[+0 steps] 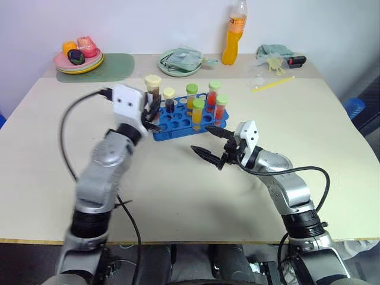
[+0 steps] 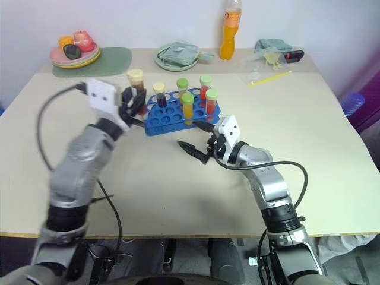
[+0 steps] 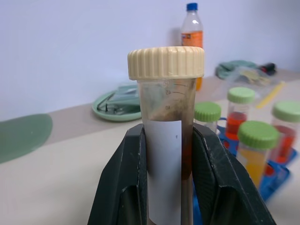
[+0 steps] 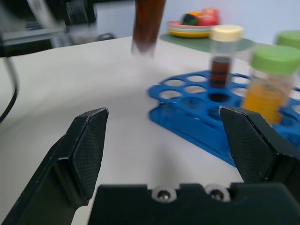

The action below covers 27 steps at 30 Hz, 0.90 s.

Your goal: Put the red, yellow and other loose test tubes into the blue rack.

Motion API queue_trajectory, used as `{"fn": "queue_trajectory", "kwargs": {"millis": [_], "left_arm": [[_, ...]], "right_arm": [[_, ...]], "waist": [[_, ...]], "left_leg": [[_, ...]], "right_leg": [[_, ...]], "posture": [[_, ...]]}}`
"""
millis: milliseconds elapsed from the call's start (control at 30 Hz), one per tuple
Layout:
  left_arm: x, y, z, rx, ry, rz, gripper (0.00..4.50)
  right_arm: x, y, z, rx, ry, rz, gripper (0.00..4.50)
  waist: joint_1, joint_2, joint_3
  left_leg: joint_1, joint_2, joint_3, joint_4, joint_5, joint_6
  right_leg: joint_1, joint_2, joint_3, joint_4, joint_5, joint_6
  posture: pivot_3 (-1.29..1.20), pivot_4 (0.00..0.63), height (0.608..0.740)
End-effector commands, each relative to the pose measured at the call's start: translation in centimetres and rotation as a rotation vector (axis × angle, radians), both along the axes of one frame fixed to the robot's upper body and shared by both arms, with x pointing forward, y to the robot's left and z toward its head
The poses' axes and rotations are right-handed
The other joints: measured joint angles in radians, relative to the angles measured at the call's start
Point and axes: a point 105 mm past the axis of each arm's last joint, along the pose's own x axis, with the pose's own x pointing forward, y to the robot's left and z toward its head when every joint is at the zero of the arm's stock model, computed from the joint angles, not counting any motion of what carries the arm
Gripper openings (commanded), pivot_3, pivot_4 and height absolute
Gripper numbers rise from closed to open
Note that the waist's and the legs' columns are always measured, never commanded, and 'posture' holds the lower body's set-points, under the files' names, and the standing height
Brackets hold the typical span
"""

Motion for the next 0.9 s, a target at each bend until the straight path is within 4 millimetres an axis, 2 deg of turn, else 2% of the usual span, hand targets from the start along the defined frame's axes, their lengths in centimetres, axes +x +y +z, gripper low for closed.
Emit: {"fn": "queue_trajectory", "kwargs": {"millis": [33,167,367,567,900], "left_arm": [[0.6,-1.4,0.7,0.023,-0.146,0.008,0.72],[1.4,-2.4,0.0,0.005,-0.176,-0.024,0.72],[2.4,-2.6,-1.1,0.02,-0.165,-0.029,0.72],[2.1,-2.5,-1.7,-0.05,-0.143,-0.035,0.72],[2.3,-2.8,-2.6,-0.06,-0.111,-0.031,0.72]], "right_arm": [[0.5,-1.0,0.8,0.026,-0.031,-0.069,4.22],[0.6,-2.0,0.6,0.01,-0.031,-0.104,4.22],[0.4,-3.0,0.6,0.001,-0.034,-0.134,4.22],[0.3,-3.1,0.6,-0.006,-0.036,-0.134,4.22],[0.4,-2.9,0.7,-0.015,-0.043,-0.117,4.22]], "waist": [[-0.001,0.0,0.0],[-0.002,0.0,0.0],[-0.003,0.0,0.0],[-0.003,0.0,0.0],[-0.002,0.0,0.0]], "left_leg": [[0.0,0.0,0.0,0.0,0.0,0.0],[0.0,0.0,0.0,0.0,0.0,0.0],[0.0,-0.001,0.0,0.0,0.0,0.001],[0.0,0.0,0.0,0.0,0.0,0.001],[0.0,0.0,0.0,0.0,0.0,0.001]], "right_leg": [[0.0,0.0,0.0,0.0,0.0,0.0],[-0.001,0.001,0.0,0.0,0.0,0.0],[-0.001,0.002,0.0,0.0,0.0,0.0],[-0.001,0.002,0.0,0.0,0.0,0.0],[-0.001,0.002,0.0,0.001,0.0,0.0]], "posture": [[0.0,0.15,0.729],[0.0,0.15,0.729],[0.0,0.15,0.729],[0.0,0.15,0.729],[0.0,0.15,0.729]]}}
